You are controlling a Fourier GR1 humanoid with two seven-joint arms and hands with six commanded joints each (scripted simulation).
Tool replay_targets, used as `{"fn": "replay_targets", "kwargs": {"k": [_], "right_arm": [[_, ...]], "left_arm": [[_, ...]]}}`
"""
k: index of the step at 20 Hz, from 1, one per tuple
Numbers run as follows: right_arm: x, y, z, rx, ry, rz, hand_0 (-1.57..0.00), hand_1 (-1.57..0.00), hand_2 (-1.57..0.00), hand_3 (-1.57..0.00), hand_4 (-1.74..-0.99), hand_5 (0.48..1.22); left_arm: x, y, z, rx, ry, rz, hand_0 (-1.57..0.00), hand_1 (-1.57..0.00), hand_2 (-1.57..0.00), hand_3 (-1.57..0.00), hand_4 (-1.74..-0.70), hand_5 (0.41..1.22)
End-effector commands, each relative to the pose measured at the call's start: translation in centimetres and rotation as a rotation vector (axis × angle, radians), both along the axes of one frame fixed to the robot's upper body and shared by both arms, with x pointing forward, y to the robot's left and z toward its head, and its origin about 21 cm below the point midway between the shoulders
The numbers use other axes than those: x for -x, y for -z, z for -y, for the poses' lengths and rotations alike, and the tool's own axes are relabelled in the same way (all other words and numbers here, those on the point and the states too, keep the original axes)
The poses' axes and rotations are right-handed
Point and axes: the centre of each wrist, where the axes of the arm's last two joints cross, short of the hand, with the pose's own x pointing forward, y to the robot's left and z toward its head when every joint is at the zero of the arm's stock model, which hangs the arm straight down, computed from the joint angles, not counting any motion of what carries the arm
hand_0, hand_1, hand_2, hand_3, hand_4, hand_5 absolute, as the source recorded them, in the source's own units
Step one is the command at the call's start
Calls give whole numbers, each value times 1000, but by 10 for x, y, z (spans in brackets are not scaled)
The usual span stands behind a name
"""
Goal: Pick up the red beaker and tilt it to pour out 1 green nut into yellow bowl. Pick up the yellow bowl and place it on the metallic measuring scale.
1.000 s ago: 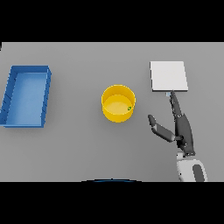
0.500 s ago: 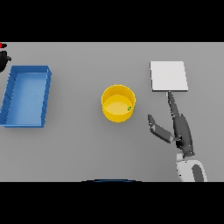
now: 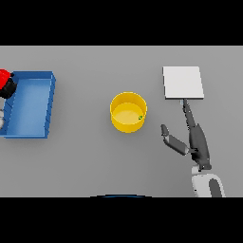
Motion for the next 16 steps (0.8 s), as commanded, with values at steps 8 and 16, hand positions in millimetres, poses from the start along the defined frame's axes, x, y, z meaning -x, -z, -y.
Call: {"fn": "replay_targets", "kwargs": {"k": [8,16], "right_arm": [[2,2,2,3,2,-8,1,1,1,1,-1182,667],[4,0,-6,27,4,-28,1,1,1,1,-1192,660]], "left_arm": [[16,-12,-3,19,189,-234,-596,-483,-490,-462,-916,723],[11,-18,-6,51,213,-184,-99,-80,-81,-77,-785,674]]}}
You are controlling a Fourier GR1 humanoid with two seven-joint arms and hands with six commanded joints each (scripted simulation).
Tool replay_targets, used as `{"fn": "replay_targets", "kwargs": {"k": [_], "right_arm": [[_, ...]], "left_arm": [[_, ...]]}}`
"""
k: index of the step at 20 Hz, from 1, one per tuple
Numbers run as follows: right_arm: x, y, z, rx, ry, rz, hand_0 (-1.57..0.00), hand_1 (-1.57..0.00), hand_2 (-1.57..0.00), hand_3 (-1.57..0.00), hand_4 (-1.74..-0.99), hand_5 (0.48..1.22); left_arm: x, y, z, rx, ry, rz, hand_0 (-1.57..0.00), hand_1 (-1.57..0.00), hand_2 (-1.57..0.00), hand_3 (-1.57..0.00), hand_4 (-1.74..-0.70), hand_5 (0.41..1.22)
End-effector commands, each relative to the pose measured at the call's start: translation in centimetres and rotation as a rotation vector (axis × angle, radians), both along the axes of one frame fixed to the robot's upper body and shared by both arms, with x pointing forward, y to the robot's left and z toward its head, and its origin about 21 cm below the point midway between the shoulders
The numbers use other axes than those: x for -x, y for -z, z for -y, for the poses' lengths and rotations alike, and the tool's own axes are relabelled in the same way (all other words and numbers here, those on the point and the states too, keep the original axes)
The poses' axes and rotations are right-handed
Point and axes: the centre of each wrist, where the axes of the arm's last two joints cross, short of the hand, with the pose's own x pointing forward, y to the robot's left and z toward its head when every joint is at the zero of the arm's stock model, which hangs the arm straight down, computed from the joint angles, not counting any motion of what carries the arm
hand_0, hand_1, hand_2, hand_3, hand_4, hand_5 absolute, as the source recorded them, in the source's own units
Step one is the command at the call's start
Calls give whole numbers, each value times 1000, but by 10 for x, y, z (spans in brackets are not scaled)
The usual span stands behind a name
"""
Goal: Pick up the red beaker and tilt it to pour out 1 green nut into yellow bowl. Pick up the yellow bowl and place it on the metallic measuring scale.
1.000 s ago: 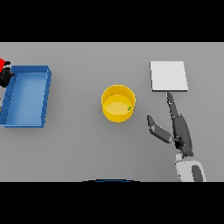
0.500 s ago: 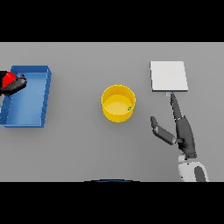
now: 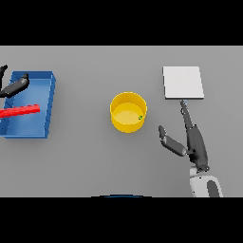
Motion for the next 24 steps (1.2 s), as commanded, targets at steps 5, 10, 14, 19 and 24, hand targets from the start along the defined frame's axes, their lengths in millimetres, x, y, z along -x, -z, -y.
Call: {"fn": "replay_targets", "kwargs": {"k": [5,10,14,19,24], "right_arm": [[-9,-8,-3,82,-93,17,1,1,1,1,-1162,694],[-35,-29,-3,301,-268,32,1,1,1,1,-1255,700],[-55,-47,-14,601,-391,69,1,1,1,1,-1279,671],[-80,-61,-32,842,-560,106,1,1,1,1,-1269,662],[-98,-64,-47,940,-693,90,1,1,1,1,-1276,670]], "left_arm": [[-2,-1,2,41,24,63,-32,-26,-26,-24,-780,679],[-2,5,7,49,22,44,-10,-8,-8,-7,-790,707],[0,10,7,48,19,38,-3,-3,-3,-2,-795,708],[-2,4,8,50,31,47,0,0,0,0,-795,721],[-5,3,9,41,27,43,1,1,1,1,-799,720]]}}
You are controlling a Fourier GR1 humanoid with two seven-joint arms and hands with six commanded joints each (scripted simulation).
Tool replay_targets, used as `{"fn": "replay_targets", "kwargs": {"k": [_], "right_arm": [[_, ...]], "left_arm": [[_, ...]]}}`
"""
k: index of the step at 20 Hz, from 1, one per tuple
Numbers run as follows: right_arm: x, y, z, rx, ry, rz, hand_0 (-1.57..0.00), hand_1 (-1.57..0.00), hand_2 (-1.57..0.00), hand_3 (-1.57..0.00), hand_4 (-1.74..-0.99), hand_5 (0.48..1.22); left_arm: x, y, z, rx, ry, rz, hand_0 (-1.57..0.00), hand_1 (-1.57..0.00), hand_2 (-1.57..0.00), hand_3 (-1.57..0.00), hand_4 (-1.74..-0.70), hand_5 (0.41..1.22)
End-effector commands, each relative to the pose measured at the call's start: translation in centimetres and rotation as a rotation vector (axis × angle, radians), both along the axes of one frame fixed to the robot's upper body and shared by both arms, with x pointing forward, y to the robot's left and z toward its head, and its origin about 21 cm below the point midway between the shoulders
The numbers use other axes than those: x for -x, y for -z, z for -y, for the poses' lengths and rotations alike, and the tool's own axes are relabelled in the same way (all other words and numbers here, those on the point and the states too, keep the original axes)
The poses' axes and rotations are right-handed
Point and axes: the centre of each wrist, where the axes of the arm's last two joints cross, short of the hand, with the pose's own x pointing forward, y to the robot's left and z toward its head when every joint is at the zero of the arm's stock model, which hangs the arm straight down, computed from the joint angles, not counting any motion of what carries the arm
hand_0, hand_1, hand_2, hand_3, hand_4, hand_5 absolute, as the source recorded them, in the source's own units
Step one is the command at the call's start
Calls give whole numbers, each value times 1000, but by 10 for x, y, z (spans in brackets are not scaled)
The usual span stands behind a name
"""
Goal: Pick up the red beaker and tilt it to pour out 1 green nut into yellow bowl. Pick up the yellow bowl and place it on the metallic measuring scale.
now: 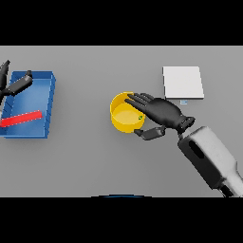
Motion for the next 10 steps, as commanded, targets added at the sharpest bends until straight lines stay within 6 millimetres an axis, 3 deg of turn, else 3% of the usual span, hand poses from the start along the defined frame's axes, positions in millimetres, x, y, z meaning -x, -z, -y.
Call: {"fn": "replay_targets", "kwargs": {"k": [1,10], "right_arm": [[-6,0,-3,30,-13,-11,1,1,1,1,-1277,677],[-25,8,-30,152,-128,-87,1,1,1,1,-1260,679]], "left_arm": [[2,1,0,-4,5,-3,1,1,1,1,-797,718],[-1,-1,-2,-2,6,-6,1,1,1,1,-796,733]]}}
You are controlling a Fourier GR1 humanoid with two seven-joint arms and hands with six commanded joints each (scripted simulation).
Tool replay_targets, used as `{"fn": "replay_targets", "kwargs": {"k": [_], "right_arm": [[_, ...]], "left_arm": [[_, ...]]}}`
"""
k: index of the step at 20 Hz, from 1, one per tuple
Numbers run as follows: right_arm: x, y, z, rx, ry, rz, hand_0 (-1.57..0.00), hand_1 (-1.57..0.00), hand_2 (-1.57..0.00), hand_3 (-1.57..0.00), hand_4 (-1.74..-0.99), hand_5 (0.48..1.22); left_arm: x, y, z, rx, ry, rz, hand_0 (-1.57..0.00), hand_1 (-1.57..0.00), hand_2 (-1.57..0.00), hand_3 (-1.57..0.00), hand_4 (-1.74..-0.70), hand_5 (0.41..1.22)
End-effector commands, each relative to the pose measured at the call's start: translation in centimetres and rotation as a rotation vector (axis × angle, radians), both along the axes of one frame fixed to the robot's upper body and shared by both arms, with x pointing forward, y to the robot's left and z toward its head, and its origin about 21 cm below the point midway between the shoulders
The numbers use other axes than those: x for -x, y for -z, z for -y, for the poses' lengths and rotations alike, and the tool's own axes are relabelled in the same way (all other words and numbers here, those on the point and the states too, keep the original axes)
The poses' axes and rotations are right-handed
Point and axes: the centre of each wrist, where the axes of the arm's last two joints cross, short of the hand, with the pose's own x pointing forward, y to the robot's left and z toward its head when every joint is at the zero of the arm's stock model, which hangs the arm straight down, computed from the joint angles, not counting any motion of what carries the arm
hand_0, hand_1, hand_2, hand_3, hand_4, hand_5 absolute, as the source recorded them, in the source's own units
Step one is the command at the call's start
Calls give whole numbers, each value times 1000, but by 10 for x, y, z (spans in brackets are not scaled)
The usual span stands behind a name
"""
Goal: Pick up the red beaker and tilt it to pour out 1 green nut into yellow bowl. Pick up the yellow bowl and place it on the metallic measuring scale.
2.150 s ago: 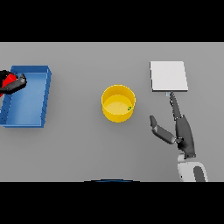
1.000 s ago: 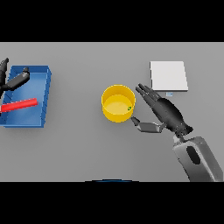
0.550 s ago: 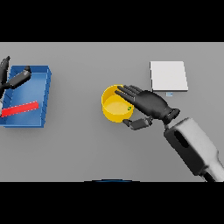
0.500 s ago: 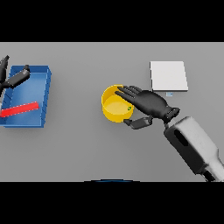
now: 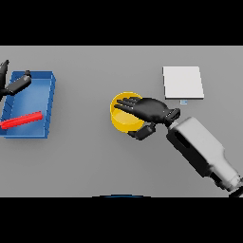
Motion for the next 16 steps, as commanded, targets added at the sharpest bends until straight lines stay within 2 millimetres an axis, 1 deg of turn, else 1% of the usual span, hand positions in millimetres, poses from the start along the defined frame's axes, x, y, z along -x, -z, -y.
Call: {"fn": "replay_targets", "kwargs": {"k": [1,2,3,4,7,8,11,12,13,14,15,16], "right_arm": [[-1,5,-3,20,-11,-13,1,1,1,1,-1270,678],[0,9,-1,41,-12,-23,1,1,1,1,-1281,674],[-4,7,-5,57,-9,-25,1,1,1,1,-1288,671],[-6,7,-4,69,-14,-30,1,1,1,1,-1295,671],[-6,10,-9,115,-29,-42,1,1,1,1,-1306,681],[-5,9,-7,128,-48,-48,1,1,1,1,-1307,690],[-8,14,-13,162,-25,-47,1,1,-4,-11,-1308,729],[-11,14,-14,176,-16,-47,1,-10,-30,-49,-1321,756],[-11,12,-20,184,-21,-43,-16,-40,-68,-94,-1339,784],[-10,12,-20,195,-31,-43,-93,-107,-133,-160,-1362,820],[-12,10,-19,198,-48,-35,-258,-236,-233,-249,-1387,900],[-8,15,-18,203,-50,-41,-508,-437,-388,-359,-1425,964]], "left_arm": [[0,1,-1,-4,-3,2,1,1,1,1,-795,734],[-1,-3,-3,-2,-4,2,1,1,1,1,-797,734],[0,-1,0,5,4,5,1,1,1,1,-798,735],[0,-2,-1,4,0,2,1,1,1,1,-798,735],[-2,-1,-1,-5,0,8,1,1,1,1,-798,736],[-2,-2,-5,-8,-4,6,1,1,1,1,-797,735],[-2,0,-3,-3,3,9,1,1,1,1,-793,729],[1,-1,-2,-6,13,10,1,1,1,1,-792,727],[-2,-1,-3,-10,9,11,1,1,1,1,-792,725],[0,3,-2,-1,7,10,1,1,1,1,-792,723],[1,1,-2,-3,9,18,1,1,1,1,-793,722],[1,0,-5,-7,3,17,1,1,1,1,-793,723]]}}
